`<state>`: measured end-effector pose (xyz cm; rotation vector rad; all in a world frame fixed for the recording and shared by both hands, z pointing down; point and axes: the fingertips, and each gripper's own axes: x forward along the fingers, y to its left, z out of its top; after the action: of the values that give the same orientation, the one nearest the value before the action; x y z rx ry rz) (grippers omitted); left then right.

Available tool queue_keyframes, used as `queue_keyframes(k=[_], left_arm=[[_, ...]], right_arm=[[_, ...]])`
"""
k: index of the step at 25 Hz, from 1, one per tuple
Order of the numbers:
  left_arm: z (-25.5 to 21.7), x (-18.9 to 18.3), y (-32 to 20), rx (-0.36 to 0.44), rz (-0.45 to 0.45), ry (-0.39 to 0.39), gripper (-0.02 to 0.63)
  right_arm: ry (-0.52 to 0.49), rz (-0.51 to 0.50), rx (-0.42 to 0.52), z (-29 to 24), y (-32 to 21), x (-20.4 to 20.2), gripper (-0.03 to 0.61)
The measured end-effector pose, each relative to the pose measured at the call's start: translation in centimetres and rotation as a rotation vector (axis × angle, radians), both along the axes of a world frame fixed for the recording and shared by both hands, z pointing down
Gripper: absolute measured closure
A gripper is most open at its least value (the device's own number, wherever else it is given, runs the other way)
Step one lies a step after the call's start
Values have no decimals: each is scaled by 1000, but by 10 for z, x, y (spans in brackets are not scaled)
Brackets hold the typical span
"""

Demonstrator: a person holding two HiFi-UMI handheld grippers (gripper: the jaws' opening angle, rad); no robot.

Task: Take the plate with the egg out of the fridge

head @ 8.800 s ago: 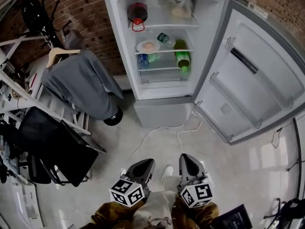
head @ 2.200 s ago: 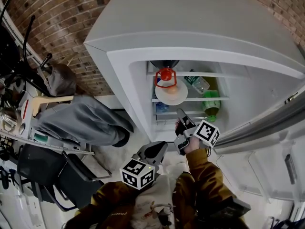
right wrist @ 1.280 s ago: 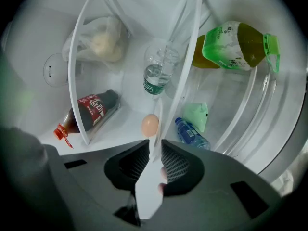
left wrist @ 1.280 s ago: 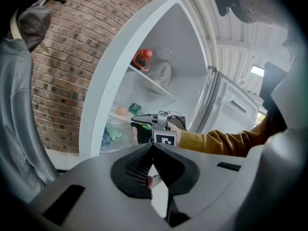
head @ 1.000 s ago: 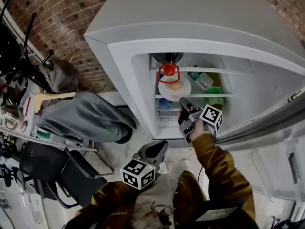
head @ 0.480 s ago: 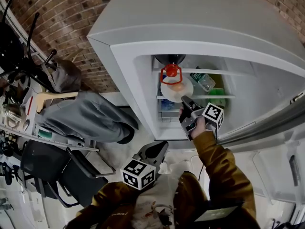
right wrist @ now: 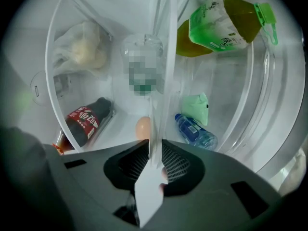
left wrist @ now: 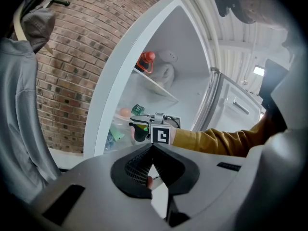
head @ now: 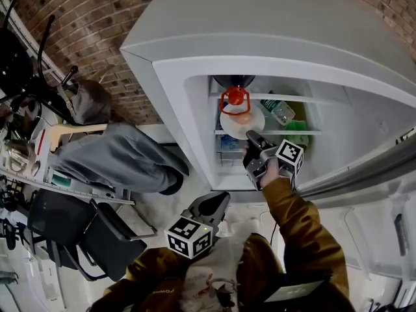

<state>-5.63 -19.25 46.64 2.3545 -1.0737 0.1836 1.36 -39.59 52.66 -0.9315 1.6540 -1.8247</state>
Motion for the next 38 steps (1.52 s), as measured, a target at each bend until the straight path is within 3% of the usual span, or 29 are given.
queue_keyframes(k=[13, 15, 24, 38], left_arm=[[-4, -2, 2, 2, 4, 10, 604], [-7, -4, -1, 17, -2, 10, 604], [-8, 2, 4, 20, 2, 19, 604], [-7, 13, 13, 11, 37, 18, 604]], right_arm=[[-56, 25, -46, 0, 3, 0, 511], [-67, 25, -42, -3, 1, -2, 546], [-48, 31, -53, -2, 8, 4, 552], [-52, 26, 17, -14, 24, 18, 555]])
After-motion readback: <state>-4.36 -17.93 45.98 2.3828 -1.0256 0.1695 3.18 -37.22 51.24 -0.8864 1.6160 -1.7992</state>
